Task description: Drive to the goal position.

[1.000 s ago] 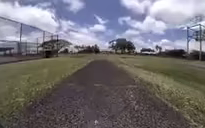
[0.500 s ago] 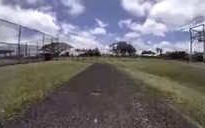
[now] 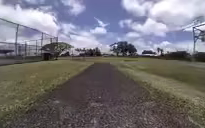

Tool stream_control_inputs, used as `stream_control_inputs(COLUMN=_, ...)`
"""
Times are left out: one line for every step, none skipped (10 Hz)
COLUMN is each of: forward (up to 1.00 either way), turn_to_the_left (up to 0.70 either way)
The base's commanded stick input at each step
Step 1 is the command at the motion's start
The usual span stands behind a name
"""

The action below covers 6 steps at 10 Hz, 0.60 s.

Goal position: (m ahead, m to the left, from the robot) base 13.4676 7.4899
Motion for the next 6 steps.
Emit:
stream_control_inputs(forward=0.70, turn_to_the_left=-0.02)
stream_control_inputs(forward=0.70, turn_to_the_left=-0.02)
stream_control_inputs(forward=0.70, turn_to_the_left=-0.02)
stream_control_inputs(forward=0.70, turn_to_the_left=-0.01)
stream_control_inputs(forward=0.70, turn_to_the_left=-0.01)
stream_control_inputs(forward=0.70, turn_to_the_left=-0.01)
